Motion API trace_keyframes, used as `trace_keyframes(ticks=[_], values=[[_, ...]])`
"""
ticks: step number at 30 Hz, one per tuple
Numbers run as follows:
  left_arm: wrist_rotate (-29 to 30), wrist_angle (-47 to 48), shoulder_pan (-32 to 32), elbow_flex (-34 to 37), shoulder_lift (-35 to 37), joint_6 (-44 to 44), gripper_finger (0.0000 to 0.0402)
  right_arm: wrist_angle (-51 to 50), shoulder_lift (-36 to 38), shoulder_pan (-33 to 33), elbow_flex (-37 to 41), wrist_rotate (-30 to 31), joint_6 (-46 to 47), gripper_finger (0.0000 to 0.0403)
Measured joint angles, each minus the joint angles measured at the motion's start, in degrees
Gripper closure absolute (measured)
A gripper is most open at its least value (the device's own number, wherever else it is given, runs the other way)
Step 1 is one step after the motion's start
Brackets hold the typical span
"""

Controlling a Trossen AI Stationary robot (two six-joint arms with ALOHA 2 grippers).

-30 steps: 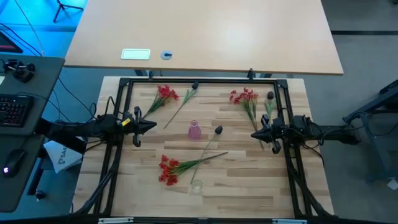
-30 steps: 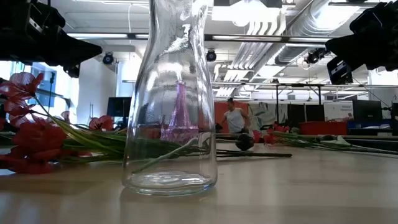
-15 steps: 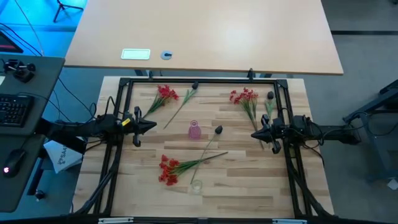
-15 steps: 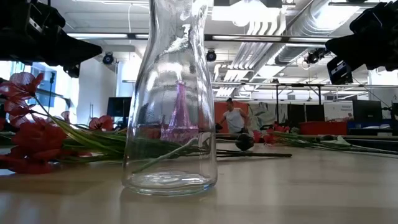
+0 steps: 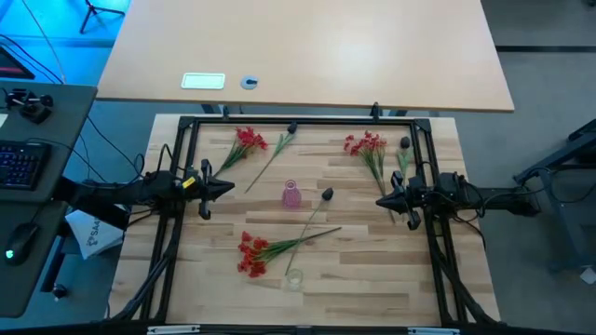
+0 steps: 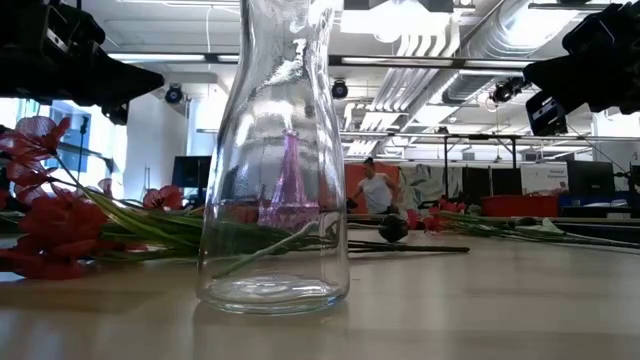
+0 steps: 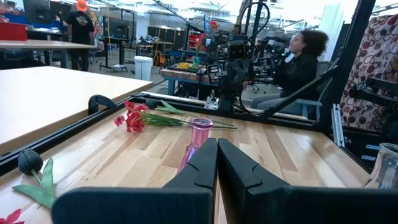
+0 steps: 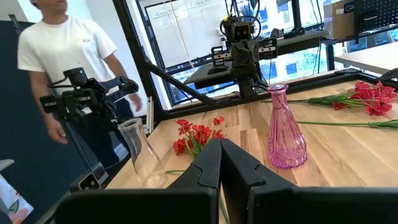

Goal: Sort flowers into vase by color

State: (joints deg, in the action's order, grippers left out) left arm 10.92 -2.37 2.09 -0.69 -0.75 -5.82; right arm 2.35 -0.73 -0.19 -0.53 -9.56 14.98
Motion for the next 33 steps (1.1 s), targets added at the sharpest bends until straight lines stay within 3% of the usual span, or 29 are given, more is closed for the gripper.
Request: trace_keyframes(ticks=[24, 29, 31, 33], values=[[0.0, -0.5, 0.0, 0.0, 0.0, -0.7, 0.0401, 0.0, 0.0, 0.0, 0.0, 0.0, 0.0, 0.0402], [-1.2, -3.9, 0.0, 0.0, 0.0, -15.5, 0.0401, 0.0, 0.0, 0.0, 0.0, 0.0, 0.0, 0.0402], [-0.7, -10.5, 0.0, 0.0, 0.0, -22.7, 0.0401, 0.0, 0.0, 0.0, 0.0, 0.0, 0.0, 0.0402], [3.7, -18.8, -0.1, 0.0, -0.1, -26.5, 0.0401, 0.0, 0.0, 0.0, 0.0, 0.0, 0.0, 0.0402]])
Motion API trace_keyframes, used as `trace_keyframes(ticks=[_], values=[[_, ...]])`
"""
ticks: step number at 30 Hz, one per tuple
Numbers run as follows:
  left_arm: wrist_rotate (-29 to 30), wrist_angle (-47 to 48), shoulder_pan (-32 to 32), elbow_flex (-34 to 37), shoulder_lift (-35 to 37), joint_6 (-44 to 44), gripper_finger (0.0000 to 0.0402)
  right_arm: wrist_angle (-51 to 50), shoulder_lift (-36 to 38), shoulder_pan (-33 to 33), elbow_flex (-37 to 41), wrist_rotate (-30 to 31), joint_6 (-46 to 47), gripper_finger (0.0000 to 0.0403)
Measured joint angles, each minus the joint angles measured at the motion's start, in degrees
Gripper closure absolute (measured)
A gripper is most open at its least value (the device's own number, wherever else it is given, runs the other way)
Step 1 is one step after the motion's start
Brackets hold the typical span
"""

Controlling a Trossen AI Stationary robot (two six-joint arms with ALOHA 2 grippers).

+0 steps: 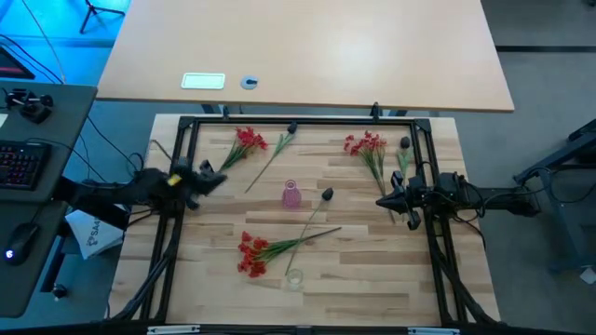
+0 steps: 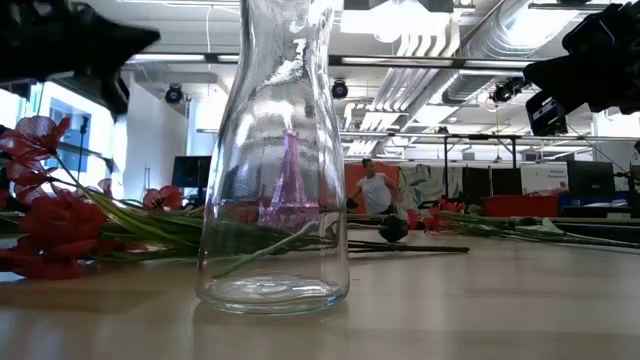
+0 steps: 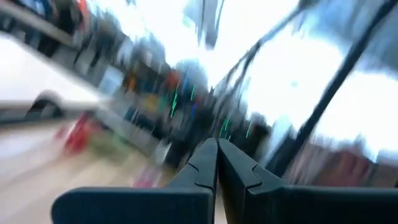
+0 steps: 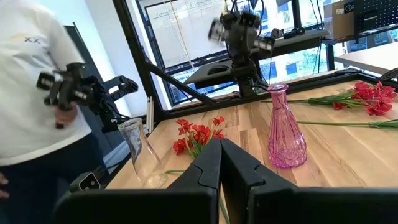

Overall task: Sort flowers into vase by color
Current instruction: Put the top left black flower into the transparent vase

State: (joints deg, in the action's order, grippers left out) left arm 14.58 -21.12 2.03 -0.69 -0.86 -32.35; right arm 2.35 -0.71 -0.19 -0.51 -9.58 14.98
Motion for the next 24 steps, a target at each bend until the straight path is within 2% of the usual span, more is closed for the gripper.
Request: trace_keyframes(ticks=[2, 5, 9, 12, 15, 17, 19, 21, 24], values=[[7.7, -7.0, -0.2, -0.2, -1.7, -0.9, 0.0401, 0.0, 0.0, 0.0, 0.0, 0.0, 0.0, 0.0402], [16.4, -8.9, -1.1, -2.7, -6.7, -2.4, 0.0401, 0.0, 0.0, 0.0, 0.0, 0.0, 0.0, 0.0402], [18.4, -9.1, -2.8, -11.4, -21.1, -0.3, 0.0401, 0.0, 0.0, 0.0, 0.0, 0.0, 0.0, 0.0402], [16.0, -8.0, -3.3, -21.3, -34.7, 3.0, 0.0401, 0.0, 0.0, 0.0, 0.0, 0.0, 0.0, 0.0402], [15.4, 0.5, -3.5, -32.8, -46.7, 6.2, 0.0401, 0.0, 0.0, 0.0, 0.0, 0.0, 0.0, 0.0402], [16.2, 12.7, -5.4, -40.6, -53.2, 2.4, 0.0401, 0.0, 0.0, 0.0, 0.0, 0.0, 0.0, 0.0402], [12.2, 27.6, -9.4, -48.5, -59.0, -3.3, 0.0401, 0.0, 0.0, 0.0, 0.0, 0.0, 0.0, 0.0402], [4.1, 41.0, -14.7, -54.8, -64.5, -4.7, 0.0401, 0.0, 0.0, 0.0, 0.0, 0.0, 0.0, 0.0402], [-6.8, 48.8, -21.6, -59.7, -72.7, -1.4, 0.0401, 0.0, 0.0, 0.0, 0.0, 0.0, 0.0, 0.0402]])
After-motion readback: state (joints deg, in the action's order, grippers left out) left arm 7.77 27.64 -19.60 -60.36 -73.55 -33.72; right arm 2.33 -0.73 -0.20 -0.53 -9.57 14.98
